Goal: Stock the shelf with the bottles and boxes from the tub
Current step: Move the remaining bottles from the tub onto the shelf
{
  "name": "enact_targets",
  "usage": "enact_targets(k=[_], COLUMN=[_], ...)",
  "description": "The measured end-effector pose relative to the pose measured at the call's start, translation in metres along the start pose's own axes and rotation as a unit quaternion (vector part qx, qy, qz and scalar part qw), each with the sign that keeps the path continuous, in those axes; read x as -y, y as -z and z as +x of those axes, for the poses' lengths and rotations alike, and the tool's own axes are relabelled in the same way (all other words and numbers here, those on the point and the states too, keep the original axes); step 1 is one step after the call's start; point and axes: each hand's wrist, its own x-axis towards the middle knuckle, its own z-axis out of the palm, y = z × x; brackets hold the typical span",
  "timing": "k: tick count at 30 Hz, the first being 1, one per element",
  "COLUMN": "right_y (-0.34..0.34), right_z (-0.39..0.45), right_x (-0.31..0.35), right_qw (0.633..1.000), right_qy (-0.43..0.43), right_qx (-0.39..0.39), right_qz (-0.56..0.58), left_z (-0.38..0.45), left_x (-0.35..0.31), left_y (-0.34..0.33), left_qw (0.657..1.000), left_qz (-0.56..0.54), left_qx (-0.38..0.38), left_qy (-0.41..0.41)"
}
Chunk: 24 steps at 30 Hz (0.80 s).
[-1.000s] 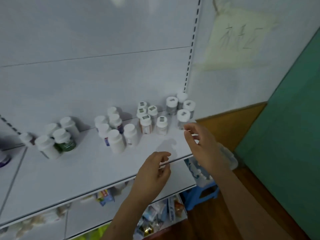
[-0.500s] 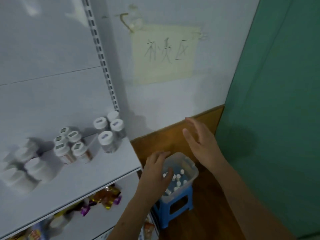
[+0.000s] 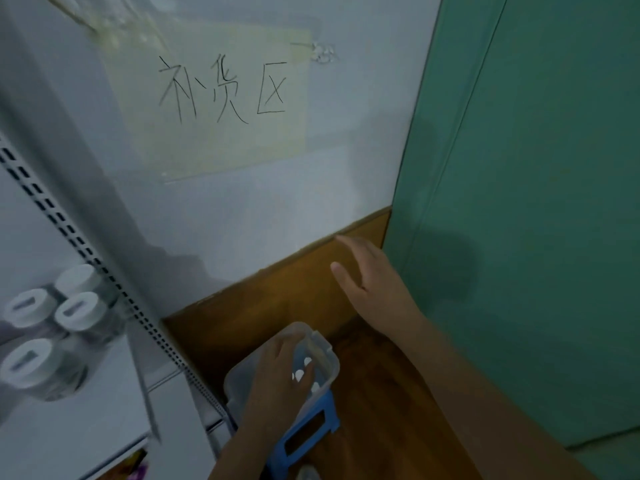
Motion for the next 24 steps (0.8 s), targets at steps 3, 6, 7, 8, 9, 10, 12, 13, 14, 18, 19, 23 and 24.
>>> enact_targets(k=[3, 6, 7, 8, 9, 10, 12, 13, 14, 18, 19, 23, 24], right_y=[-0.025, -0.044, -0.048, -0.053, -0.056, -0.061, -0.074, -0.082, -0.093, -0.146, -0.16, -0.217, -0.232], right_z=[0.03, 0.061, 0.073, 0.085, 0.096, 0.107, 0.126, 0.132, 0.137, 0.138, 0.136, 0.13, 0.128], right_x=[-0.019, -0.03, -0.033, -0.035, -0.038, -0.041, -0.05, -0.056, -0.061, -0.091, -0.099, -0.138, -0.149], right_qw=[0.999, 0.997, 0.996, 0.995, 0.993, 0.993, 0.992, 0.991, 0.989, 0.971, 0.965, 0.933, 0.923], right_qy=[-0.015, -0.02, -0.015, -0.01, -0.005, -0.002, -0.005, -0.012, -0.02, -0.048, -0.049, -0.072, -0.078], right_qx=[0.029, 0.073, 0.089, 0.102, 0.113, 0.12, 0.13, 0.137, 0.149, 0.235, 0.259, 0.353, 0.376], right_qz=[0.001, -0.008, -0.012, -0.015, -0.016, -0.015, -0.006, -0.001, 0.003, 0.005, 0.004, 0.007, 0.005], left_z=[0.031, 0.057, 0.064, 0.07, 0.075, 0.079, 0.084, 0.084, 0.082, 0.066, 0.06, 0.042, 0.037], left_x=[0.026, 0.05, 0.057, 0.066, 0.073, 0.081, 0.098, 0.105, 0.112, 0.132, 0.138, 0.161, 0.167], left_y=[-0.015, -0.023, -0.026, -0.029, -0.03, -0.032, -0.037, -0.039, -0.041, -0.052, -0.056, -0.079, -0.087], left_qw=[0.999, 0.995, 0.993, 0.991, 0.99, 0.989, 0.986, 0.983, 0.979, 0.962, 0.957, 0.93, 0.924], left_qz=[-0.025, -0.057, -0.064, -0.067, -0.068, -0.067, -0.07, -0.073, -0.077, -0.1, -0.101, -0.094, -0.086], left_qx=[0.022, 0.038, 0.041, 0.042, 0.043, 0.04, 0.039, 0.041, 0.039, 0.017, 0.017, 0.025, 0.022], left_qy=[0.04, 0.079, 0.093, 0.107, 0.119, 0.128, 0.149, 0.165, 0.182, 0.252, 0.271, 0.356, 0.373])
